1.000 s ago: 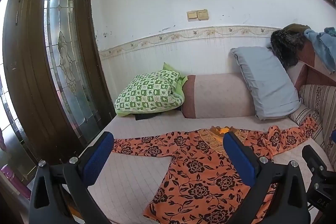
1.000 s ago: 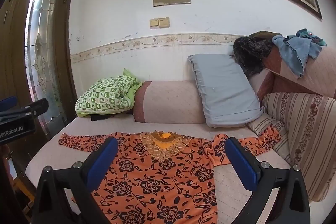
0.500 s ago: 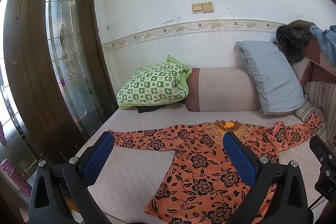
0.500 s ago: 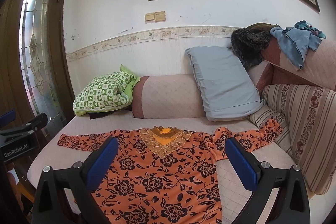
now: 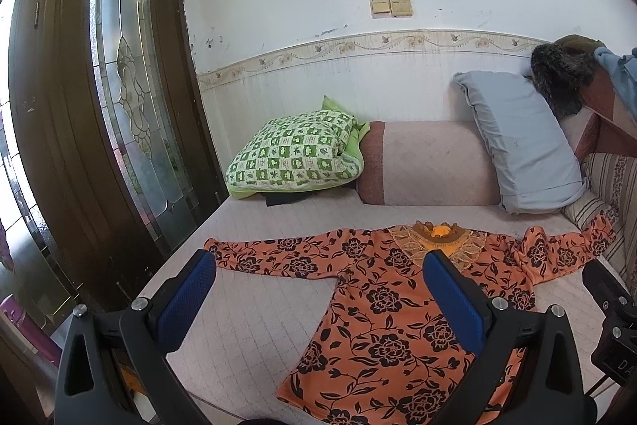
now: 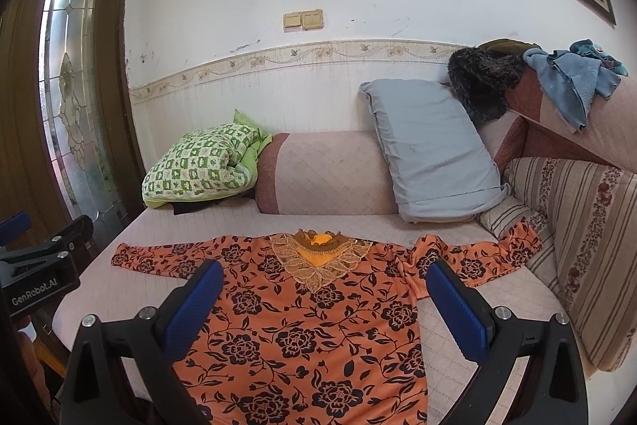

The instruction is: Fold small clothes

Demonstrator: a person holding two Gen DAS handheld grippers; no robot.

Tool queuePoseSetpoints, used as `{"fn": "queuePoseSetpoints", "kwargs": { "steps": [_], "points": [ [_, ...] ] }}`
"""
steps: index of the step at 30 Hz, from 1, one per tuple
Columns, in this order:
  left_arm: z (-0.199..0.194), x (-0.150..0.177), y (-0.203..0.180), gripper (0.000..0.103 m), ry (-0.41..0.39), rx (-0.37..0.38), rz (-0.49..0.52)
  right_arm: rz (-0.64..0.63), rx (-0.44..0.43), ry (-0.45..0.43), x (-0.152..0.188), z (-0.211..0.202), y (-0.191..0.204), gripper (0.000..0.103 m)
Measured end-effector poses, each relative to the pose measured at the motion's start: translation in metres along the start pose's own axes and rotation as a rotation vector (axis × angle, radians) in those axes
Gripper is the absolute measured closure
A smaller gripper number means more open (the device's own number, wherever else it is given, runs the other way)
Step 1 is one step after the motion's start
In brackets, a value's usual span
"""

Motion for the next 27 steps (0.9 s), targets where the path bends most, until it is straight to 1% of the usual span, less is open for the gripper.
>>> {"fn": "queuePoseSetpoints", "kwargs": {
  "steps": [5,17,27],
  "points": [
    [0.005,0.005,-0.001,0.000,0.009,-0.001,0.004,0.004,-0.001,0.024,0.003,0.007,-0.002,0.000],
    [0.012,0.007,-0.003,0.000,0.020,-0.002,0.010,0.011,-0.001,0.042,0.006,0.016,-0.005,0.000],
    [0.025,0.009,-0.012,0.000,0.051,-0.016,0.025,0.038,-0.007,0.069,0.012,0.031,-0.013,0.000]
  ]
}}
Point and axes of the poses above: each gripper's, at about its wrist camera, not at the fingertips, and z roughly the way its jaws point, y to its left, x to its underside, the point moved 5 cm from there along z, roughly the way its jaws point, and after that the axes turned 6 degrees about y, right-handed, at the moved point
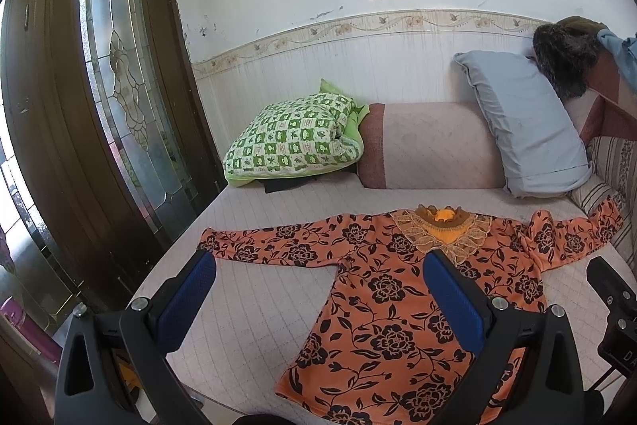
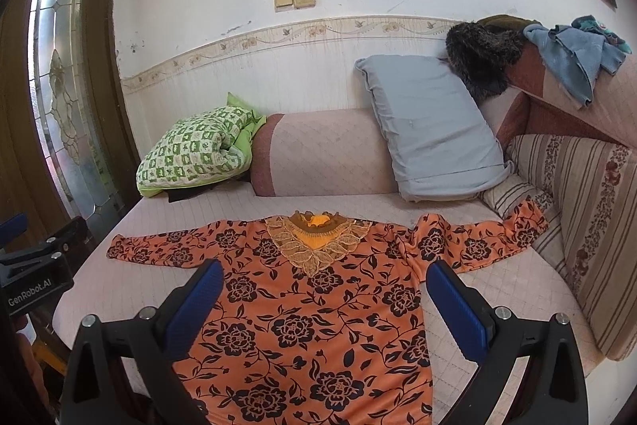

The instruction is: Fold small clothes

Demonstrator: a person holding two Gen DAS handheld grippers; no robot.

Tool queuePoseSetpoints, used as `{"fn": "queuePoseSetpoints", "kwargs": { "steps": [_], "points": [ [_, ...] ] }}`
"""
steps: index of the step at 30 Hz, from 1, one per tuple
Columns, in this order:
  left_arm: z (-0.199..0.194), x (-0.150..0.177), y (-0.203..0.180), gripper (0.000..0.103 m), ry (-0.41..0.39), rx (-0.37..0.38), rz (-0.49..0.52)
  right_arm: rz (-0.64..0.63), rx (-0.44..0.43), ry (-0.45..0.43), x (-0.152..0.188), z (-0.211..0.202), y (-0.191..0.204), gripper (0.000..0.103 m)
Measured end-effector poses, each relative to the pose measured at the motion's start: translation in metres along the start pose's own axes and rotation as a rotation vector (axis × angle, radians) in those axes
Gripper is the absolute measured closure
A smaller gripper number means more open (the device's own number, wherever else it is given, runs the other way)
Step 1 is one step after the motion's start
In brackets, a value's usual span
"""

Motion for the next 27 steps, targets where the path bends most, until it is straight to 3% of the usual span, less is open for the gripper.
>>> {"fn": "queuePoseSetpoints", "kwargs": {
  "steps": [9,18,21,27],
  "points": [
    [0.004,0.003,-0.005,0.000,0.010,-0.021,0.012,0.026,0.000,0.013,0.001,0.010,-0.014,0.000],
    [0.042,0.000,-0.021,0.000,0.052,-0.024,0.017,0.063,0.024,0.064,0.008,0.045,-0.038,0.000],
    [0.066,0.002,-0.033,0.000,0.082,-0.022,0.031,0.091,0.050,0.081,0.011,0.062,-0.061,0.000],
    [0.130,0.004,-0.066,0.000,0.137,0.007,0.034,0.218,0.132,0.156,0.024,0.119,-0.142,0.000]
  ]
}}
Point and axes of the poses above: each gripper's, at about its wrist camera, not at the fingertips, and z roughly the way its jaws point, y to its left, x to its underside, the point moved 5 cm from there along z, roughly the way its jaws point, and after that the axes turned 6 degrees about y, right-handed, at the moved point
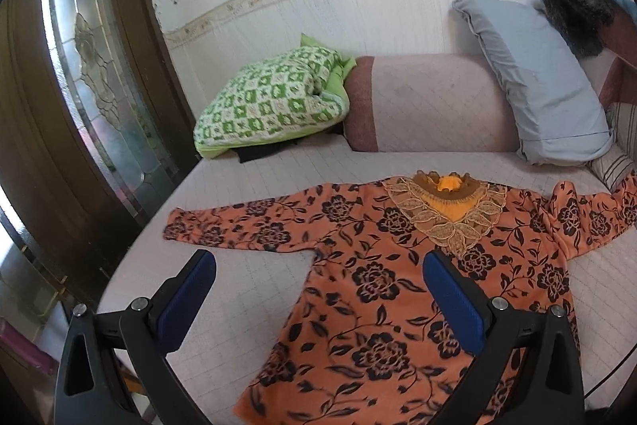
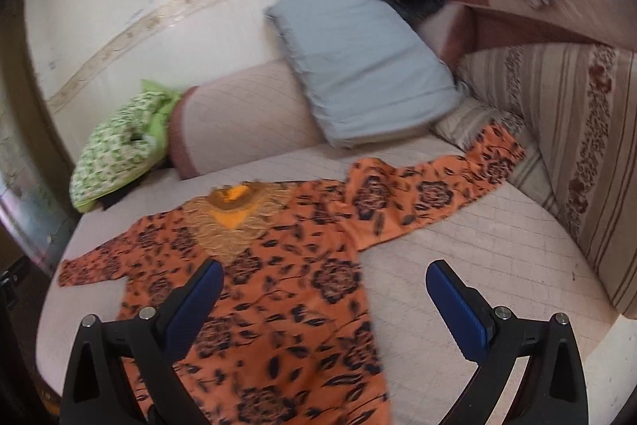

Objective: Fold small clothes
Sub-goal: 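Grasp the sleeve cuff nearest the right gripper and lift it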

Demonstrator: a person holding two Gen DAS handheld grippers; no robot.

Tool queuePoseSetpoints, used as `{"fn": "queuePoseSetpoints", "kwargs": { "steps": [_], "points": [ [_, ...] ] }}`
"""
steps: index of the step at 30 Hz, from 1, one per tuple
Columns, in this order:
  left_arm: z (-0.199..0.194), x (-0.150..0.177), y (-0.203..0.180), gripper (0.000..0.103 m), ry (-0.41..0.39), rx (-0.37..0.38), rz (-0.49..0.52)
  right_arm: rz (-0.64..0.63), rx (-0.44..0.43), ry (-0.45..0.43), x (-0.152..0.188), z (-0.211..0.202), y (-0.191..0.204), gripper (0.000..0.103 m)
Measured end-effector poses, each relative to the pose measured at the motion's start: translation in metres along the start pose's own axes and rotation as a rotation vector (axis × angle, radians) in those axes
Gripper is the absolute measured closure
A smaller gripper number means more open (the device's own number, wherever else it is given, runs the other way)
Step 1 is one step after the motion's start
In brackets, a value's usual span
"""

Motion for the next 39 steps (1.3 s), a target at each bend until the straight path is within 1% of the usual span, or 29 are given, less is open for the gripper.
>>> {"fn": "queuePoseSetpoints", "kwargs": {
  "steps": [2,4,6,8,9,11,13,15,16,18,19,20,22,23,24,25,26,27,28,30,33,35,36,37,38,39],
  "points": [
    [0.027,-0.001,-0.011,0.000,0.016,0.023,-0.011,0.019,0.050,0.005,-0.008,0.024,-0.032,0.000],
    [0.060,-0.001,-0.022,0.000,0.049,0.070,-0.030,0.080,0.090,0.023,-0.017,0.052,-0.077,0.000],
    [0.096,0.000,-0.033,0.000,0.095,0.110,-0.061,0.161,0.082,0.034,-0.024,0.078,-0.122,0.001],
    [0.128,0.001,-0.042,0.000,0.136,0.131,-0.097,0.274,0.085,0.051,-0.030,0.106,-0.170,0.001],
    [0.143,0.001,-0.046,0.000,0.155,0.135,-0.118,0.335,0.069,0.058,-0.034,0.121,-0.192,0.001],
    [0.165,0.002,-0.051,0.000,0.169,0.127,-0.141,0.458,0.020,0.049,-0.045,0.148,-0.233,0.001],
    [0.182,0.005,-0.051,0.000,0.158,0.100,-0.139,0.543,0.015,0.038,-0.056,0.168,-0.262,0.001],
    [0.195,0.011,-0.050,0.000,0.146,0.075,-0.125,0.625,-0.011,0.013,-0.068,0.190,-0.286,0.005],
    [0.202,0.013,-0.050,0.000,0.157,0.063,-0.112,0.647,-0.030,0.005,-0.074,0.200,-0.293,0.006],
    [0.215,0.016,-0.049,0.000,0.185,0.056,-0.100,0.694,-0.037,-0.001,-0.086,0.222,-0.308,0.016],
    [0.219,0.016,-0.048,0.000,0.191,0.054,-0.100,0.719,-0.013,0.000,-0.092,0.233,-0.317,0.020],
    [0.222,0.017,-0.047,0.000,0.190,0.047,-0.096,0.730,0.016,-0.004,-0.094,0.235,-0.322,0.022],
    [0.229,0.015,-0.047,0.000,0.184,0.036,-0.087,0.755,0.095,-0.041,-0.102,0.242,-0.342,0.023],
    [0.231,0.015,-0.048,0.000,0.184,0.032,-0.082,0.766,0.106,-0.049,-0.104,0.245,-0.348,0.024],
    [0.234,0.015,-0.050,0.000,0.185,0.031,-0.074,0.789,0.092,-0.028,-0.106,0.255,-0.357,0.028],
    [0.236,0.015,-0.053,0.000,0.186,0.028,-0.064,0.806,0.070,-0.004,-0.106,0.263,-0.362,0.037],
    [0.239,0.016,-0.057,0.000,0.186,0.022,-0.047,0.824,0.032,0.024,-0.106,0.275,-0.366,0.041],
    [0.240,0.017,-0.060,0.000,0.185,0.015,-0.032,0.822,0.020,0.033,-0.108,0.281,-0.367,0.046],
    [0.242,0.018,-0.063,0.000,0.182,0.007,-0.015,0.802,0.030,0.035,-0.111,0.288,-0.368,0.047],
    [0.243,0.019,-0.069,0.000,0.174,-0.009,0.018,0.782,0.061,0.012,-0.117,0.295,-0.370,0.048],
    [0.245,0.019,-0.074,0.000,0.163,-0.017,0.038,0.780,0.074,-0.017,-0.121,0.304,-0.373,0.048],
    [0.245,0.018,-0.075,0.000,0.158,-0.024,0.043,0.766,0.081,-0.017,-0.121,0.303,-0.374,0.059],
    [0.245,0.018,-0.075,0.000,0.156,-0.028,0.045,0.772,0.070,-0.017,-0.118,0.301,-0.373,0.071],
    [0.244,0.018,-0.073,0.000,0.155,-0.029,0.044,0.795,0.042,-0.022,-0.115,0.297,-0.373,0.084],
    [0.243,0.017,-0.072,0.000,0.155,-0.027,0.039,0.813,0.017,-0.029,-0.110,0.288,-0.371,0.093],
    [0.242,0.017,-0.070,0.000,0.156,-0.023,0.032,0.817,-0.010,-0.045,-0.109,0.283,-0.368,0.098]
  ]
}}
Point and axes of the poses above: each gripper's, at about its wrist camera, not at the fingertips, and z roughly the way its jaws point, y to its left, x to its underside, the point moved 5 cm from there along z, roughly the way its jaws point, and after that the axes turned 6 degrees about y, right-handed, at the moved point
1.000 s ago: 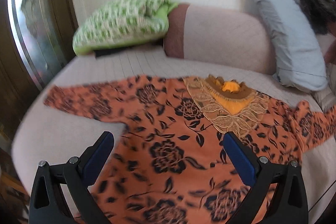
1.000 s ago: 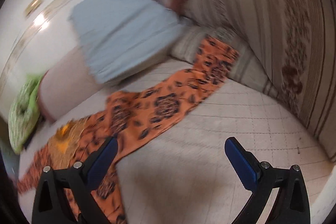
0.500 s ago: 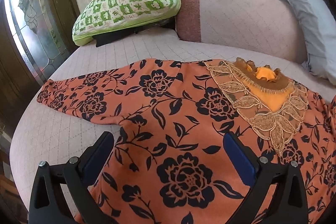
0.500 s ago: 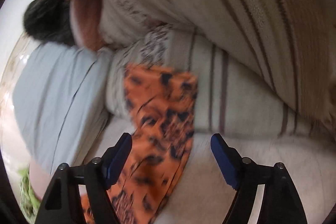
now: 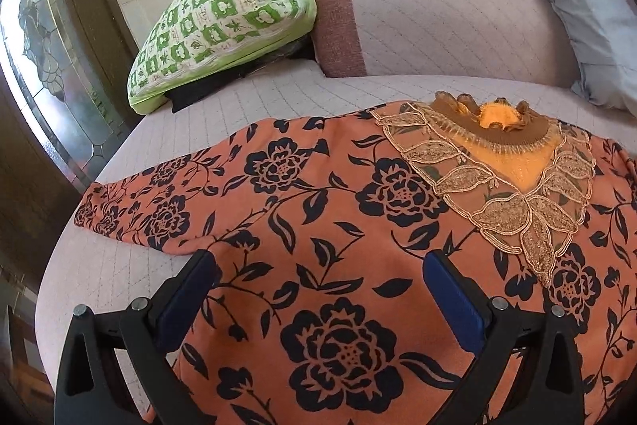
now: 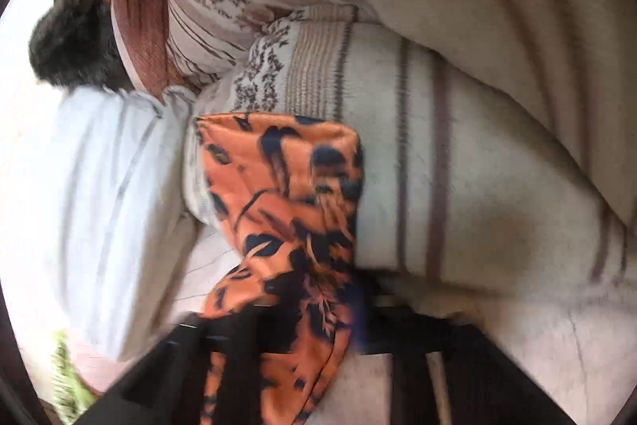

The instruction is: Fold small clothes

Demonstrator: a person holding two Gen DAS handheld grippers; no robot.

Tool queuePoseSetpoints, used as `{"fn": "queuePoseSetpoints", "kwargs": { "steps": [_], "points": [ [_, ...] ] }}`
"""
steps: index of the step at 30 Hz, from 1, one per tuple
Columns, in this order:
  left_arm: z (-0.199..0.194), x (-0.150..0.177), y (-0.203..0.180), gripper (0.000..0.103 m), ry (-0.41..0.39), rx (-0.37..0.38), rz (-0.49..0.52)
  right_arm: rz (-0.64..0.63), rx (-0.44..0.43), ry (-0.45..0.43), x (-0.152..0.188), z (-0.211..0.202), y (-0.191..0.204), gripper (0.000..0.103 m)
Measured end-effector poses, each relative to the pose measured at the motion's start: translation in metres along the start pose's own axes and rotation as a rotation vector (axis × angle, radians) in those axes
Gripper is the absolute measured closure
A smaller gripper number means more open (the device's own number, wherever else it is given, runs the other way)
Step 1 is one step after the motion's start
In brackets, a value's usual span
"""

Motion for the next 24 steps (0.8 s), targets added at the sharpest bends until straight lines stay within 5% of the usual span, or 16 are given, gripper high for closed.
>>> {"fn": "queuePoseSetpoints", "kwargs": {
  "steps": [5,11,19,24],
  "points": [
    [-0.009,-0.005,0.017,0.000,-0.007,0.021,-0.054,-0.098,-0.141,-0.034,0.010,-0.041,0.055,0.098],
    [-0.012,-0.014,0.053,0.000,0.003,0.013,-0.149,-0.223,-0.334,0.039,0.057,-0.079,0.171,0.098],
    [-0.004,-0.019,0.126,0.000,0.029,-0.034,-0.307,-0.424,-0.578,0.279,0.238,-0.083,0.345,0.098],
    [0.005,-0.020,0.181,0.000,0.034,-0.102,-0.407,-0.489,-0.645,0.449,0.377,-0.063,0.402,0.098]
  ]
}}
Point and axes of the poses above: each gripper's, at about its wrist camera, not at the fingertips, and z roughly the way its jaws point, y to its left, x to its underside, the point moved 5 cm from there along z, roughly the way its jaws point, and after that the axes turned 6 degrees about y, right-handed, at the moved point
